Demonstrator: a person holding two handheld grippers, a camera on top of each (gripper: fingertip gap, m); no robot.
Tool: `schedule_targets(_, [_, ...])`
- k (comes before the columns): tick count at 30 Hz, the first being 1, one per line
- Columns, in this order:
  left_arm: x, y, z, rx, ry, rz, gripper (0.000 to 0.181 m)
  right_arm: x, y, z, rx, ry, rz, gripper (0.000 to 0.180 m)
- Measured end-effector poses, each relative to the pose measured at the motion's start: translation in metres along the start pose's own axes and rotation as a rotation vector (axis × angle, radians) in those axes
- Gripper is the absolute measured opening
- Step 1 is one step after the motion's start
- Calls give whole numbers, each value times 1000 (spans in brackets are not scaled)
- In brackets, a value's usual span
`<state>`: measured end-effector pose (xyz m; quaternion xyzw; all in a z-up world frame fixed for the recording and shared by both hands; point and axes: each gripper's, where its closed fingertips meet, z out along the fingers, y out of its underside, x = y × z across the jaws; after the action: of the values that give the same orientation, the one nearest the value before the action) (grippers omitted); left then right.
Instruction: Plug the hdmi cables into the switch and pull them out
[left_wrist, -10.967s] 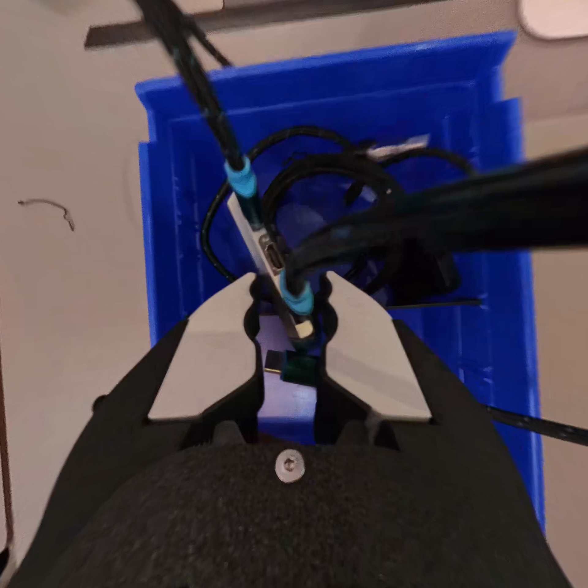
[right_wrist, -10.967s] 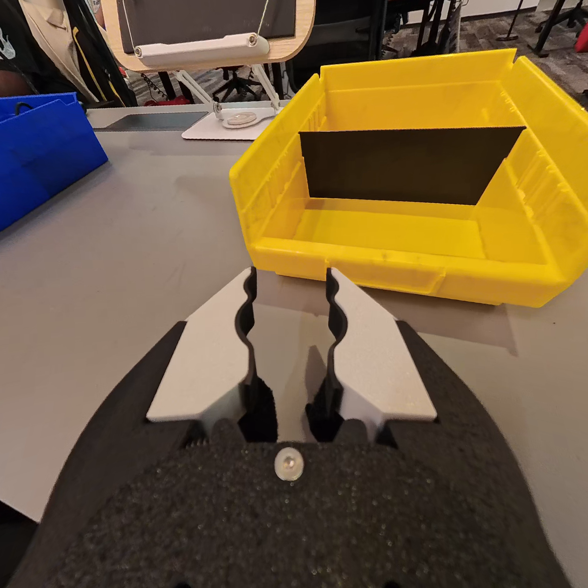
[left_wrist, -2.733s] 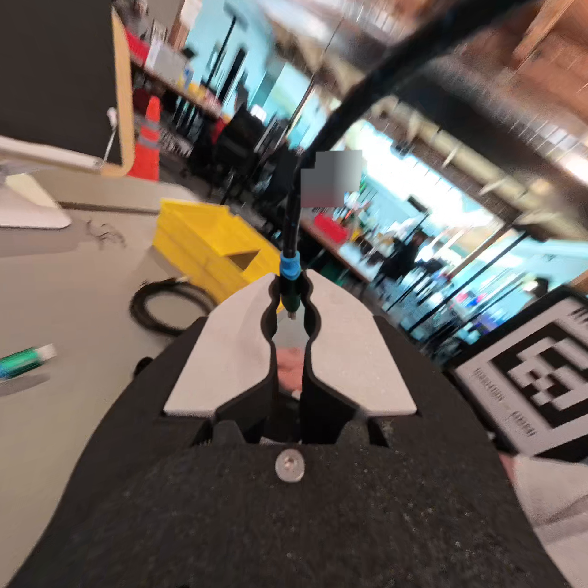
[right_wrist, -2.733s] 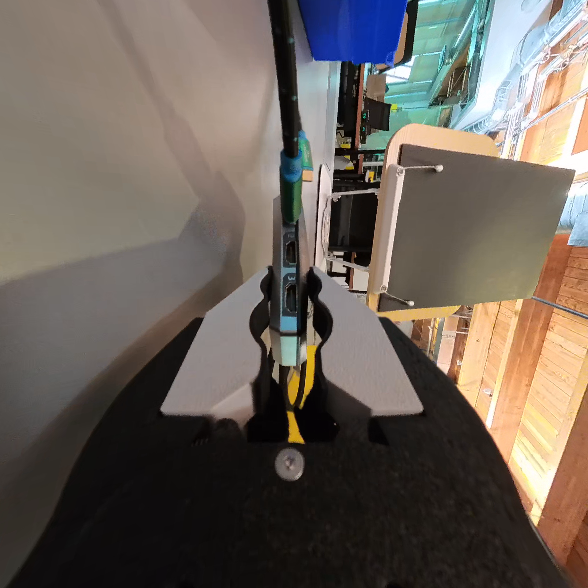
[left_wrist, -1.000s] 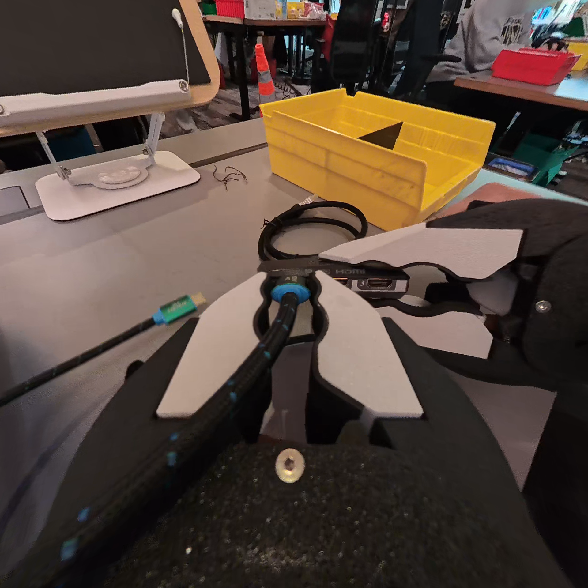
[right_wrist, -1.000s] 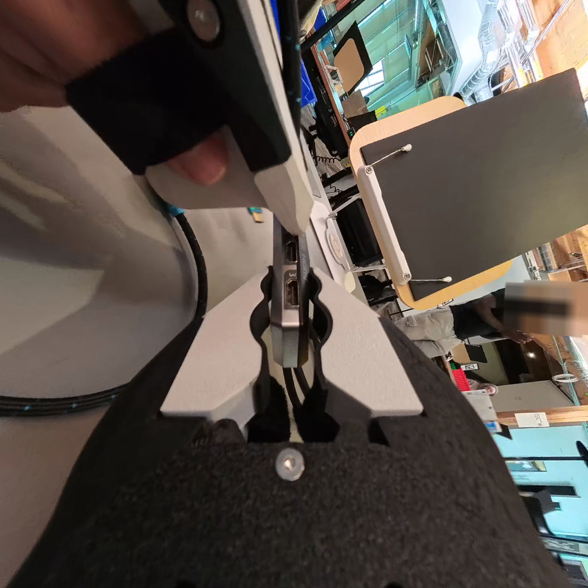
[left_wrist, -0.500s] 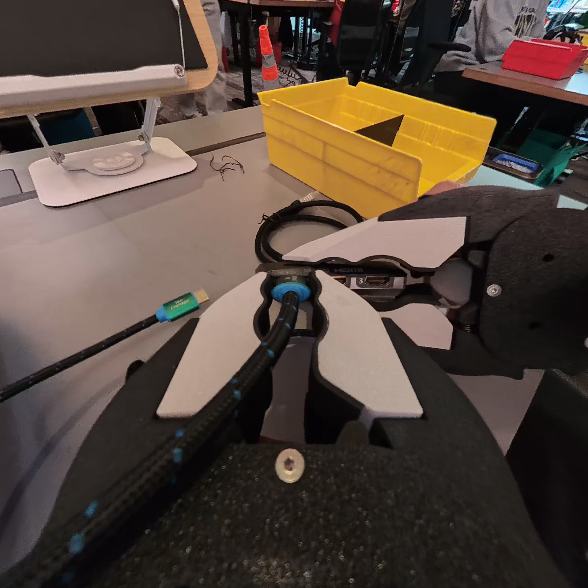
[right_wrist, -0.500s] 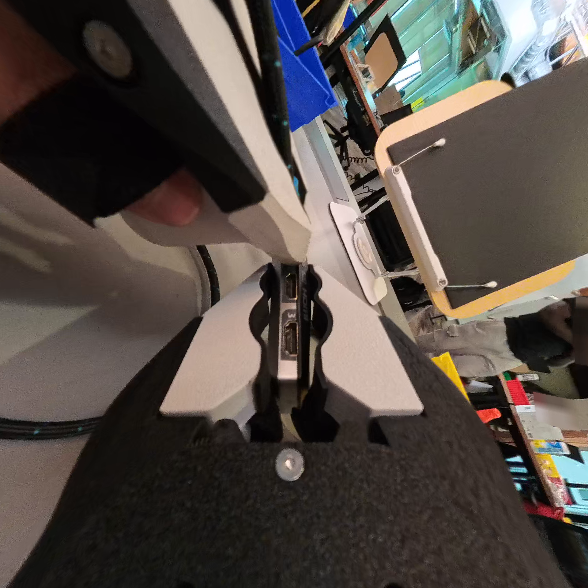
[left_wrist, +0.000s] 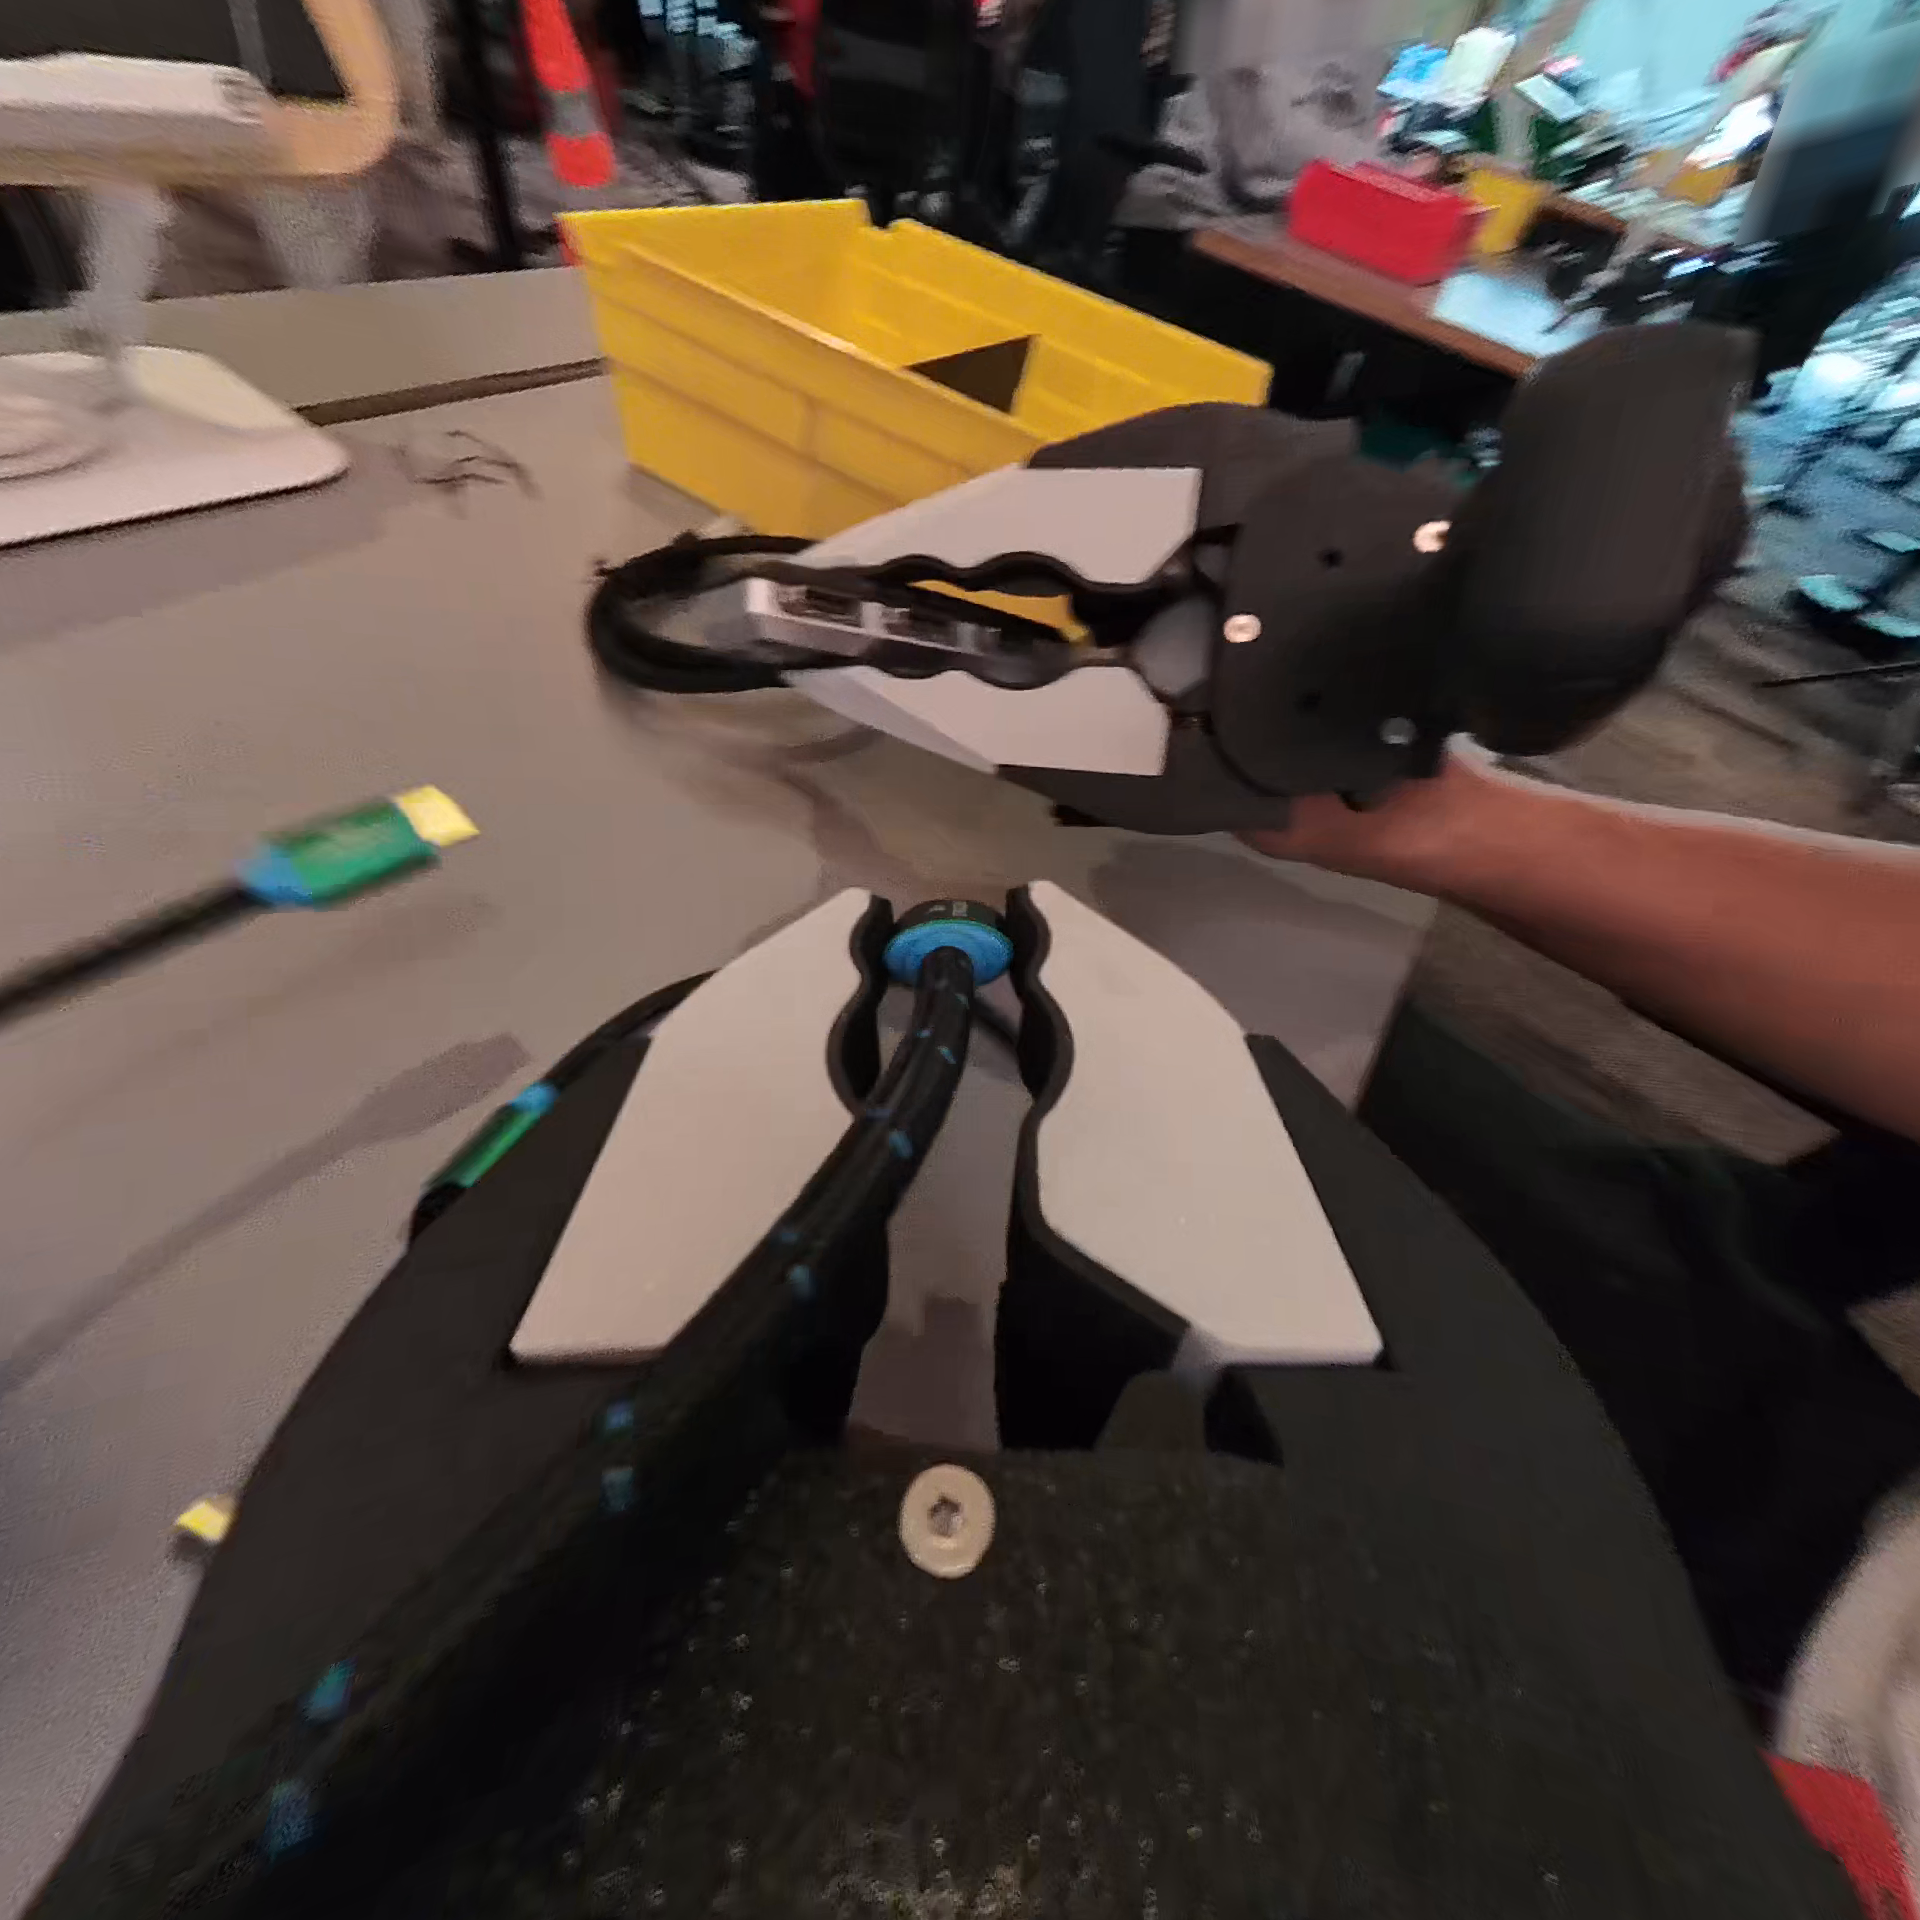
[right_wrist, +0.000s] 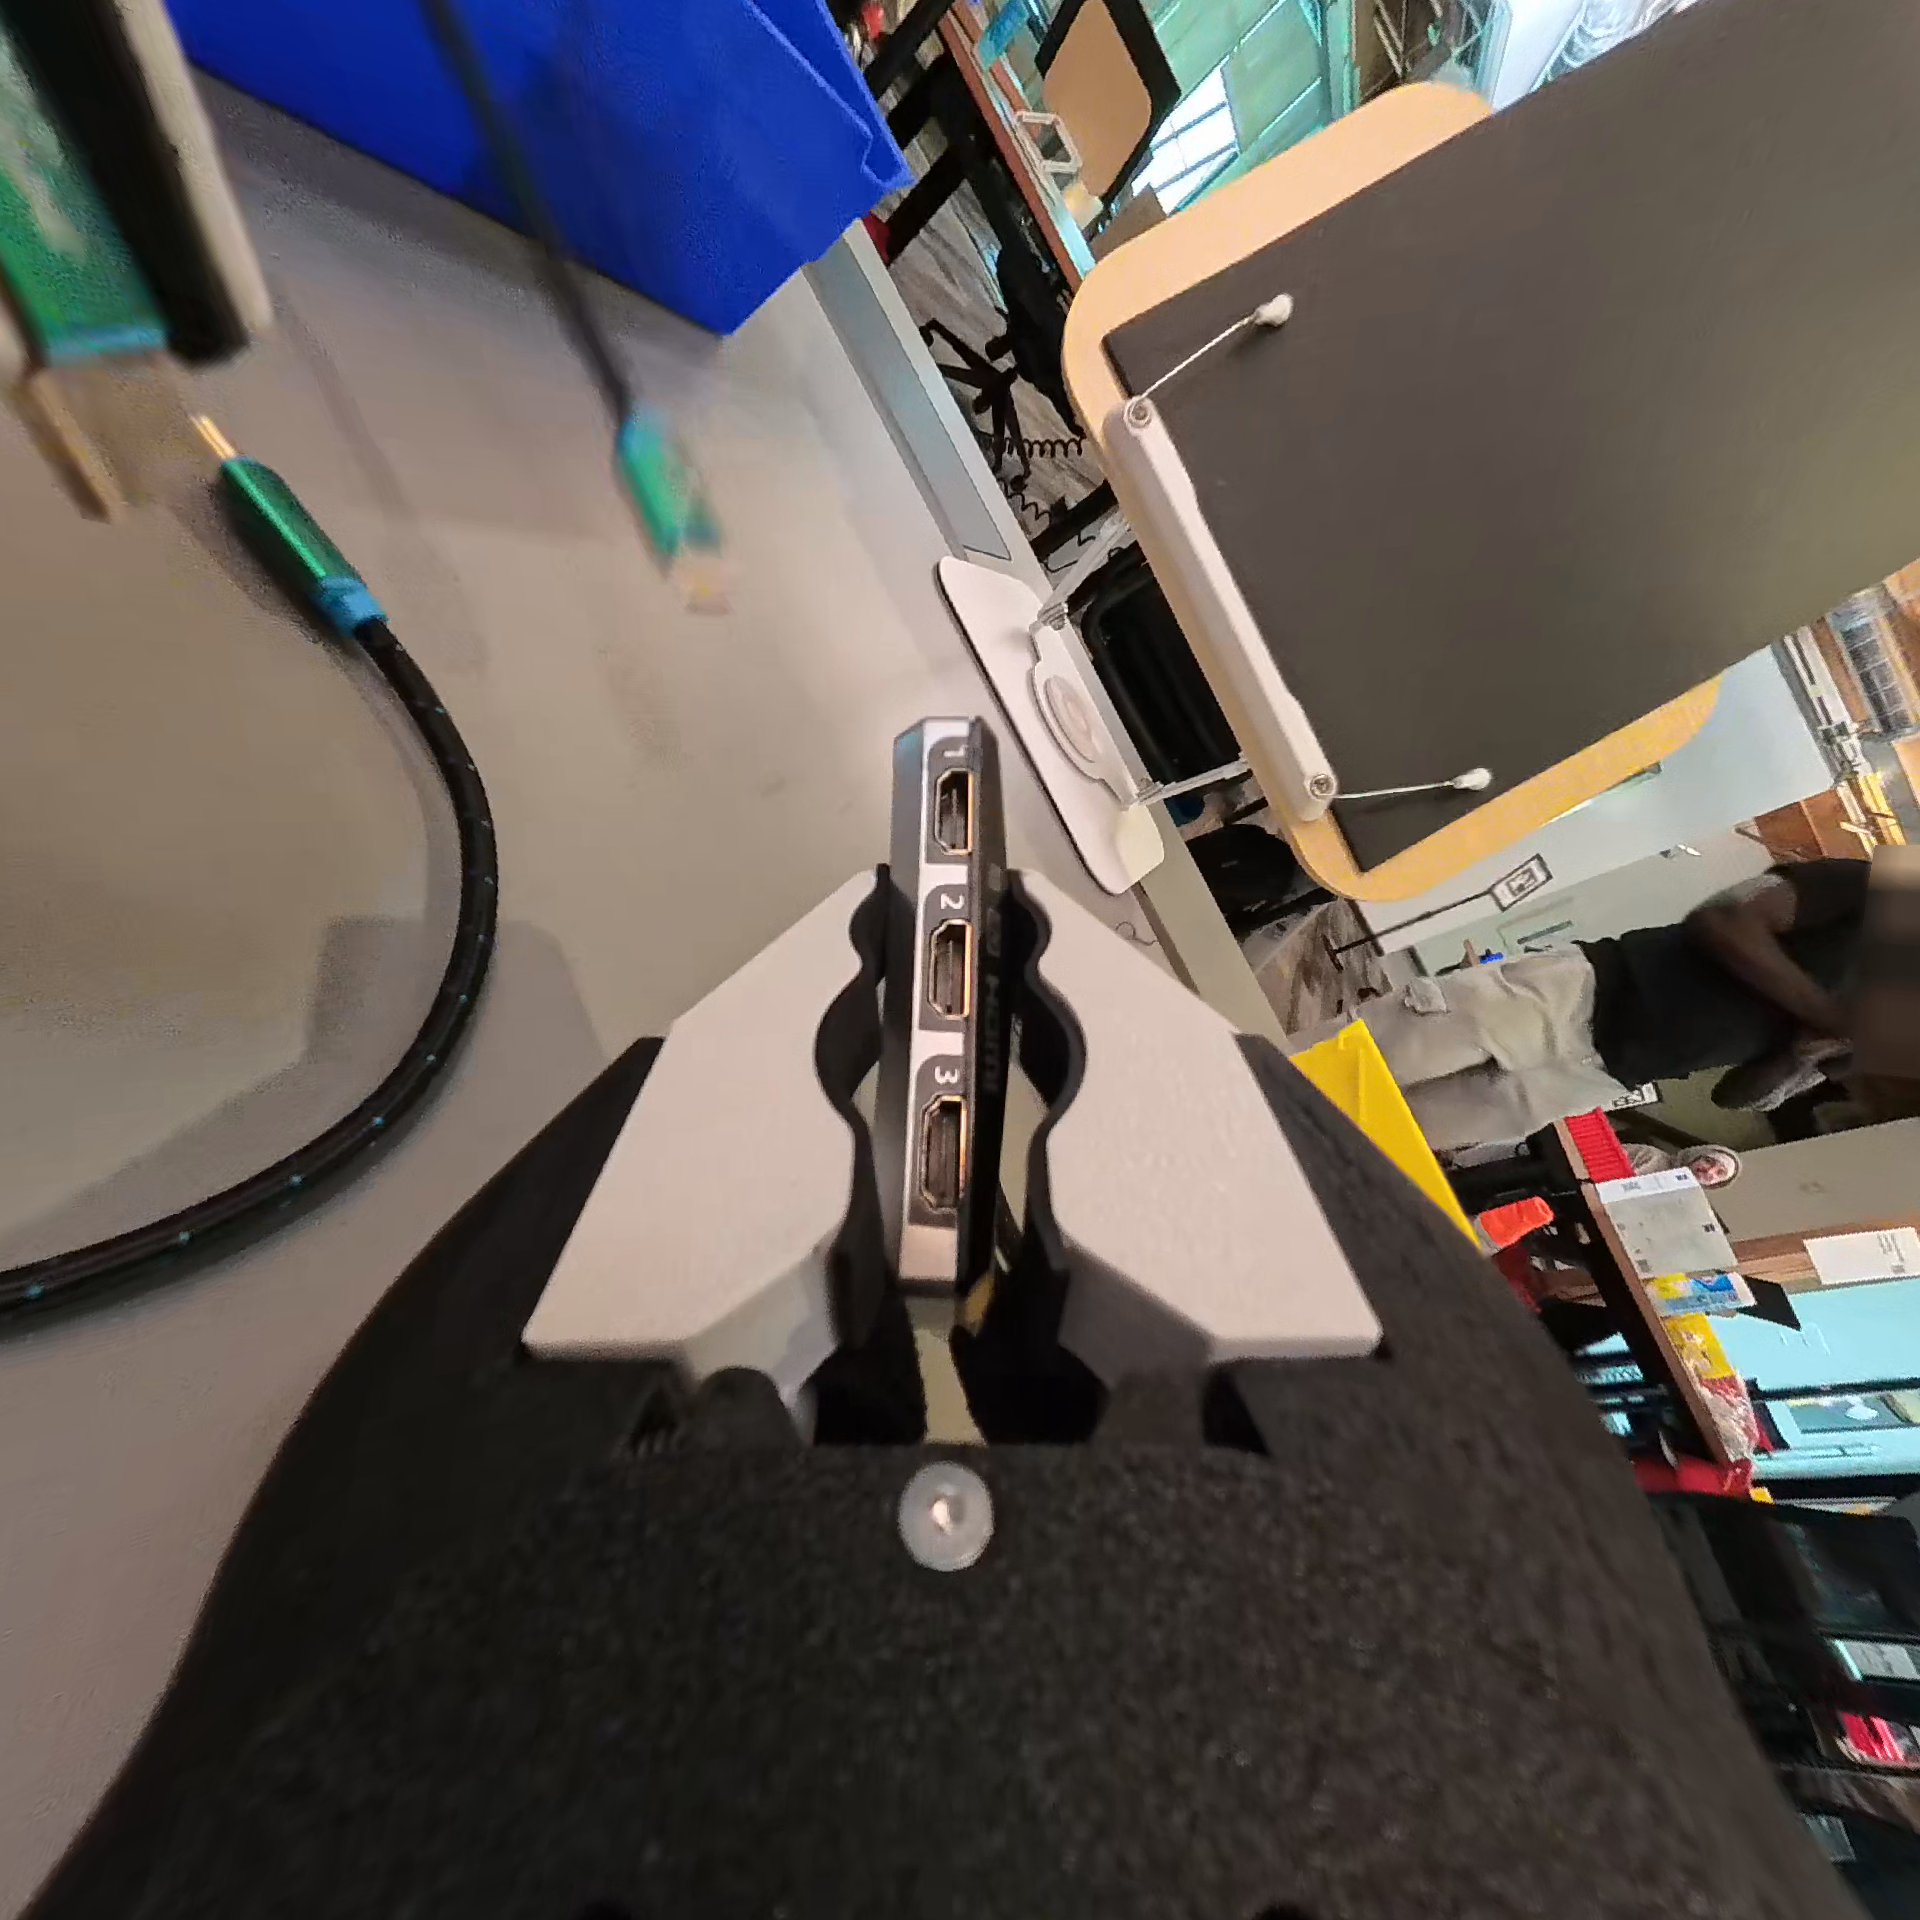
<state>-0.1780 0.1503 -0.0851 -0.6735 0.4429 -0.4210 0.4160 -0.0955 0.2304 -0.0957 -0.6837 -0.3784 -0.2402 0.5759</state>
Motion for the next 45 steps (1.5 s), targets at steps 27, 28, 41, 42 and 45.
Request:
schedule_targets(27, [-23, 39, 10, -129, 15, -100, 22, 317, 158, 30, -203, 140, 1004, 21])
schedule_targets(28, [-23, 40, 11, -132, 16, -100, 22, 304, 175, 40, -222, 104, 1072, 21])
schedule_targets(41, [-24, 50, 14, -174, 22, -84, 22, 197, 240, 108, -466, -215, 1445, 21])
schedule_targets(42, [-24, 50, 14, -173, 24, -87, 22, 196, 241, 109, -452, -216, 1483, 21])
schedule_targets(45, [-24, 50, 14, -172, 28, -93, 22, 190, 237, 111, -440, -275, 1576, 25])
